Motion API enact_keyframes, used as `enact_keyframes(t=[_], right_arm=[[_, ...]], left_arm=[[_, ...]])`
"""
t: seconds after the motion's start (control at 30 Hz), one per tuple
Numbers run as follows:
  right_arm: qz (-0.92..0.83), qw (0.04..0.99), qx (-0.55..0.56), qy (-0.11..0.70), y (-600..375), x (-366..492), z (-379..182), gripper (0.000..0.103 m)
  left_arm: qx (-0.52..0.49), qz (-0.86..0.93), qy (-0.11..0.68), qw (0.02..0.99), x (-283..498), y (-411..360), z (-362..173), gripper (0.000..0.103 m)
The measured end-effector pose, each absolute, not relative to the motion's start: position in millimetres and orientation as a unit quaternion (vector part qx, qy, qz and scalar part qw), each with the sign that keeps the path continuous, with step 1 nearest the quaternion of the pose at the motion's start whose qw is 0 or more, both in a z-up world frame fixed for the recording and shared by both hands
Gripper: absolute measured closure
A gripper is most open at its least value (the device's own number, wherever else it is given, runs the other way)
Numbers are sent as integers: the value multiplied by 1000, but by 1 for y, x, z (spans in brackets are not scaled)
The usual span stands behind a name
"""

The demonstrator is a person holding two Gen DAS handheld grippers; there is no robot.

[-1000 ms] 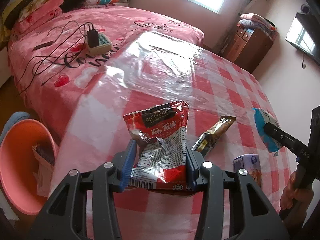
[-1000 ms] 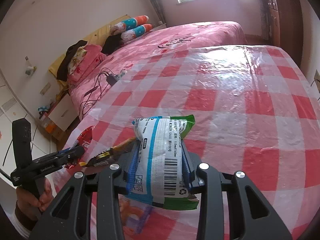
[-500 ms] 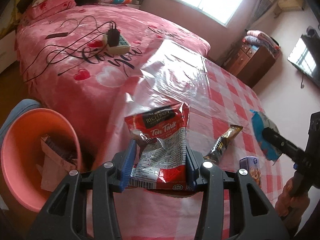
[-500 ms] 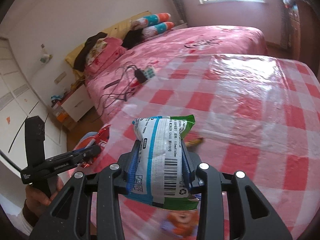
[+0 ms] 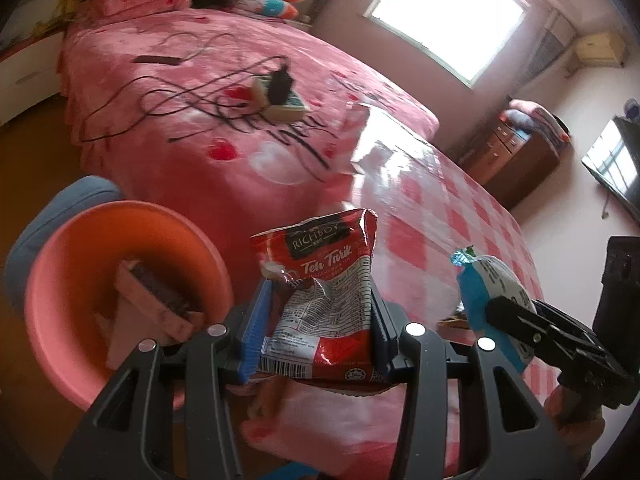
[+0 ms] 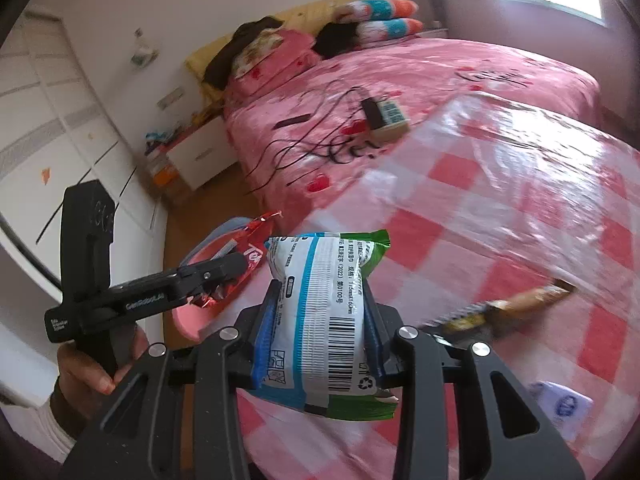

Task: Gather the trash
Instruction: 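Carry both packets over the pink bucket and open both tools, then move both tools back over the coffee stick and tissue pack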

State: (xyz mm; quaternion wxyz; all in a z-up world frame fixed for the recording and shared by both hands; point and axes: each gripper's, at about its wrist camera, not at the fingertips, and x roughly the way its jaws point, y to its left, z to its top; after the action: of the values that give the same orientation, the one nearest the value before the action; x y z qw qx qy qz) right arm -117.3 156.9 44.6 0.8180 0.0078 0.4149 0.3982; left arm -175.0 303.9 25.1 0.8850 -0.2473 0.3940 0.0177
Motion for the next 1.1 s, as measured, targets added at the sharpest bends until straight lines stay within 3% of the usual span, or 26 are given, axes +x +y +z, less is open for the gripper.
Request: enact_keyframes(t=[0.53, 0.6, 0.67, 0.7, 0.87, 1.1], right_arm=[[493, 772, -29, 400, 285, -132, 46, 62], [503, 771, -32, 390, 300, -131, 42, 51], [498, 775, -26, 389, 306, -130, 39, 30], [496, 772, -17, 397, 307, -128, 35, 29], [470, 789, -10, 395, 291, -126, 32, 21], [424, 823, -3, 379, 249, -125, 35, 16]], left_arm=[[-307, 126, 393, 858, -213, 401, -13, 56], [-313, 134, 396, 853, -215, 409, -20, 53], [-316, 148, 395, 850, -220, 417, -27, 44], [-318, 156, 396, 847, -221, 421, -30, 36], [-318, 174, 393, 845, -227, 428, -33, 29], [-295, 172, 383, 858, -223, 417, -23, 27]])
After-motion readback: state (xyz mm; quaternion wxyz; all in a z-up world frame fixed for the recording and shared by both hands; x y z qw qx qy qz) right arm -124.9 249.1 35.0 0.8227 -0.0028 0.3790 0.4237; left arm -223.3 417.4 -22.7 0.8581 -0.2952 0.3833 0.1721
